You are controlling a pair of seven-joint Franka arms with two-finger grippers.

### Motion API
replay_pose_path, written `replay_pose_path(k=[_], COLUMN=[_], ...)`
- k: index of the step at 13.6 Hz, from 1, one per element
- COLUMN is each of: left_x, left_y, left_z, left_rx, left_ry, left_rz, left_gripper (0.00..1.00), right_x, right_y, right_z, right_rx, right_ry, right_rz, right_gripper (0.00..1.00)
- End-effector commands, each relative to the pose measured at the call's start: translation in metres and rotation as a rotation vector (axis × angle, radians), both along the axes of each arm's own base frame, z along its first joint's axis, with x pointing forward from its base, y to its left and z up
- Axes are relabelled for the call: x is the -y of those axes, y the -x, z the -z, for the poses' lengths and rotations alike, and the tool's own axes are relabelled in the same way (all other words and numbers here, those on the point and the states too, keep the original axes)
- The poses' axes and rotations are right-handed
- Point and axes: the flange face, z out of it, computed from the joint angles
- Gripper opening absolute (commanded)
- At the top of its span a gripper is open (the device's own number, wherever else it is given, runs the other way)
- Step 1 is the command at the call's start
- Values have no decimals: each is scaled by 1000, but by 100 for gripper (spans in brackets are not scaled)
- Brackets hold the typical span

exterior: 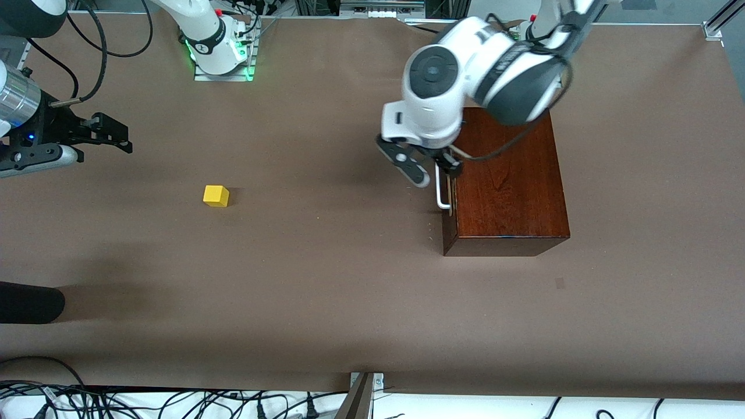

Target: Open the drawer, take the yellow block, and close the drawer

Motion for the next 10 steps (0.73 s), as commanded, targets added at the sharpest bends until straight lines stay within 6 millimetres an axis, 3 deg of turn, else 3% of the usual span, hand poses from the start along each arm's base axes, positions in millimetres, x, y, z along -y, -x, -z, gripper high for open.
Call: replay_pose_path(k=[1, 4, 5, 10], left_x=[-43, -116, -142, -257], left_y=[-11, -41, -44, -29], left_z=[-32, -56, -73, -94], left_rx=[17, 64, 85, 100], left_ry=[-4, 8, 39, 49], left_rz=[-71, -228, -291, -508], left_gripper=[100, 100, 100, 100], right_x=[-3, -4, -1, 2], right_y=[-3, -4, -4, -5], right_z=[-6, -5, -4, -4], right_rx=[-2, 1, 0, 12], right_ry=[18, 21, 36, 62], right_rz=[-22, -23, -23, -25], right_gripper=[100, 100, 100, 100])
